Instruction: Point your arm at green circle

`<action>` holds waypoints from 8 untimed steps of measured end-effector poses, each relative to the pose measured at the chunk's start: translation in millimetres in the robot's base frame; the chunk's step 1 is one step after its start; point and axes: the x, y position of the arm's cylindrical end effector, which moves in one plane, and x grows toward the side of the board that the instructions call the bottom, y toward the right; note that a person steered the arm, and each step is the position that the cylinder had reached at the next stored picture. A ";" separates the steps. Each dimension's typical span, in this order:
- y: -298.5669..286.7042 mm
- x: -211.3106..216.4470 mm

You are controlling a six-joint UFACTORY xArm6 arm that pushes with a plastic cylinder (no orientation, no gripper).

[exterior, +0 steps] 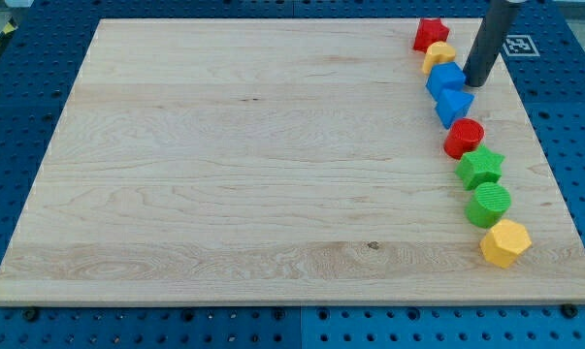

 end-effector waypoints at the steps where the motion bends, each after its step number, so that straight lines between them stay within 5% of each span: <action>1: 0.0 0.2; 8: 16.8 288.8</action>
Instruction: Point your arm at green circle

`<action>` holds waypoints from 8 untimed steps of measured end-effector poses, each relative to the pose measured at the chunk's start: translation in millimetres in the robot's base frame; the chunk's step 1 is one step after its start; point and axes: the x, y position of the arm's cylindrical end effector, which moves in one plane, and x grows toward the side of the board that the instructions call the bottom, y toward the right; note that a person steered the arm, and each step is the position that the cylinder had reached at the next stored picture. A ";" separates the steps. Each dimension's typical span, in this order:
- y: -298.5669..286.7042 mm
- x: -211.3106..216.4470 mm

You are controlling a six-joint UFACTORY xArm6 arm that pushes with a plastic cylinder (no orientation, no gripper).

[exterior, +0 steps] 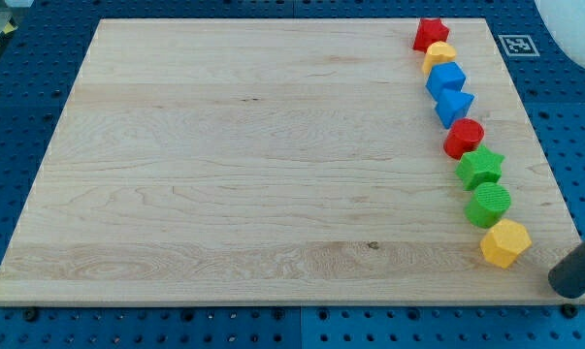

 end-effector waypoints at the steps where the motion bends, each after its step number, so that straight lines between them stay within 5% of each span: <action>1: -22.1 0.2; 3: -75.0 -14.5; 8: -90.4 -97.3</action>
